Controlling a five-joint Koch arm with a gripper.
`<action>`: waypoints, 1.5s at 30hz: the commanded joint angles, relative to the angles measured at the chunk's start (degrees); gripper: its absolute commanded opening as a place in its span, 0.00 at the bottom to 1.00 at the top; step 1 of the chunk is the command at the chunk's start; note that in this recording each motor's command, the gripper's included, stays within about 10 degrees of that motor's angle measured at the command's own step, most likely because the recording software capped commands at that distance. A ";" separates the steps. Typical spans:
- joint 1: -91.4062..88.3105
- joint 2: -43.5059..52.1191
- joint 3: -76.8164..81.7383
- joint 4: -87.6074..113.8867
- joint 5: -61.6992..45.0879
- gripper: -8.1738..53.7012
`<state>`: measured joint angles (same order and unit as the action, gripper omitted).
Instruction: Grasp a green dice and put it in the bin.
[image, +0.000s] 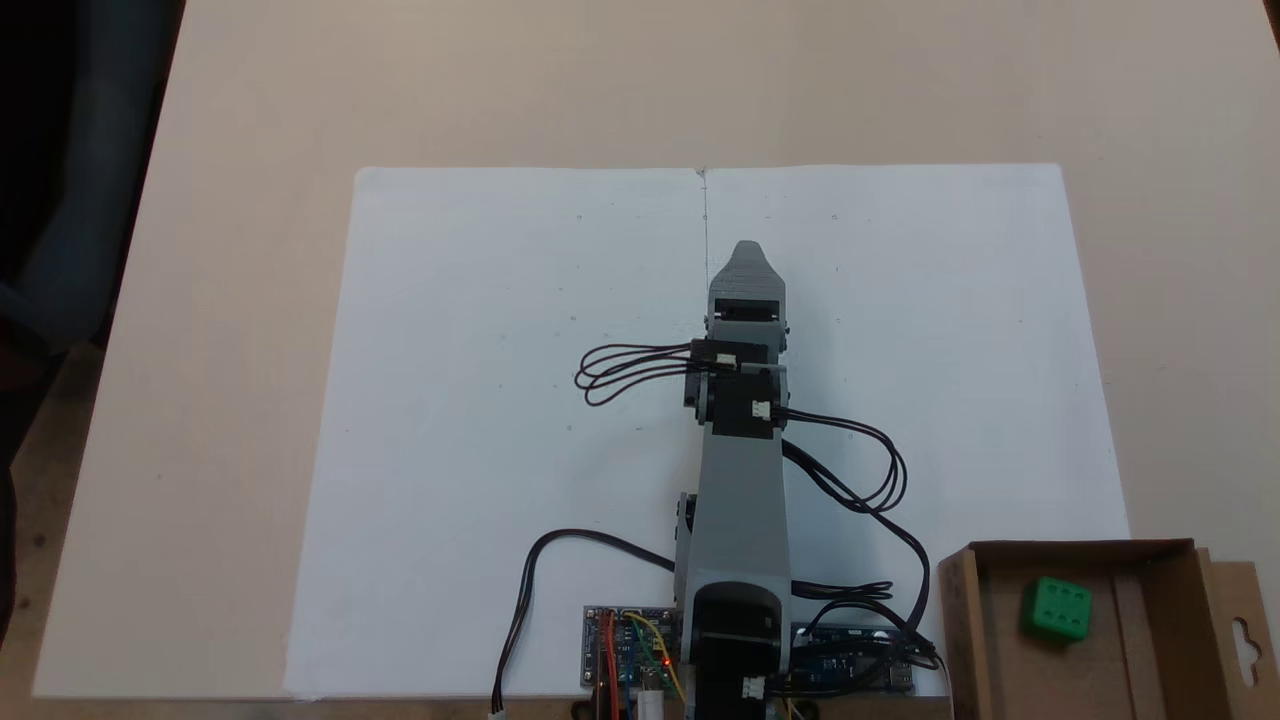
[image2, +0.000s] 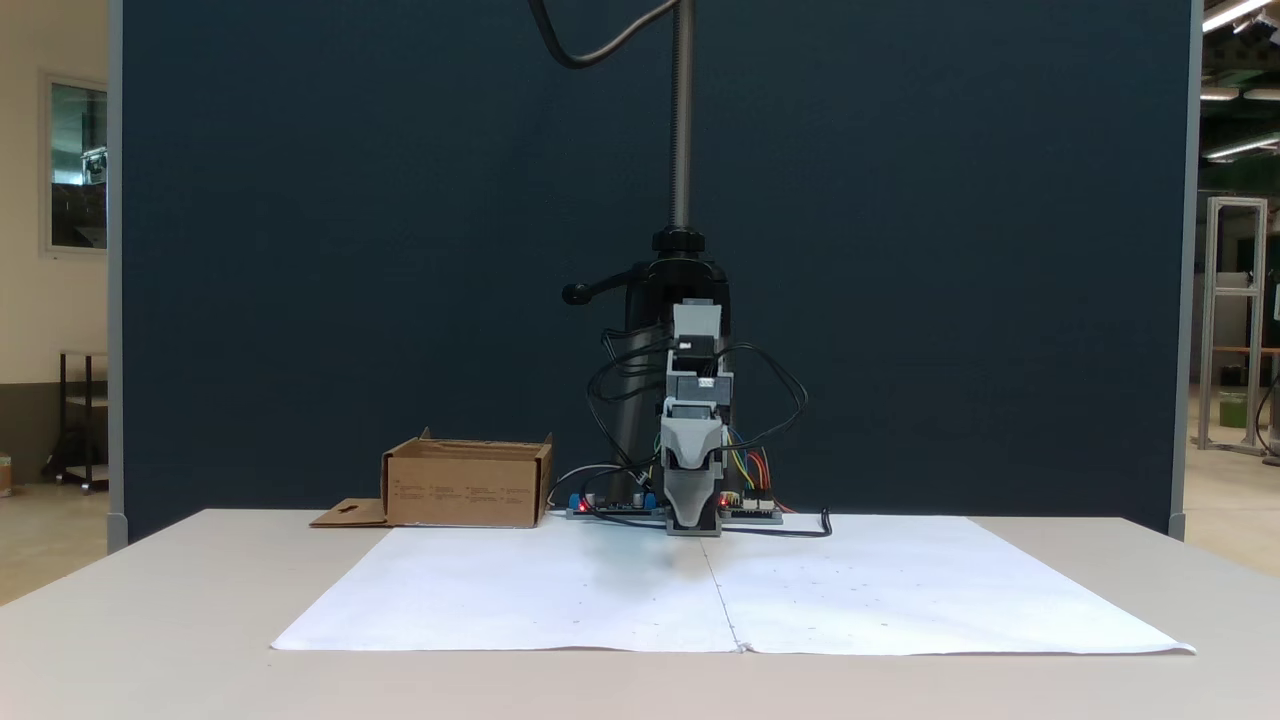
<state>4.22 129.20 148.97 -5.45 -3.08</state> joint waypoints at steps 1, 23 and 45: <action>-0.18 6.77 1.05 -9.47 1.93 0.83; -4.75 6.86 29.00 -49.73 1.76 0.83; -4.83 6.68 30.41 -69.77 1.41 0.85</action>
<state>0.00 129.29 175.25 -65.92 -3.08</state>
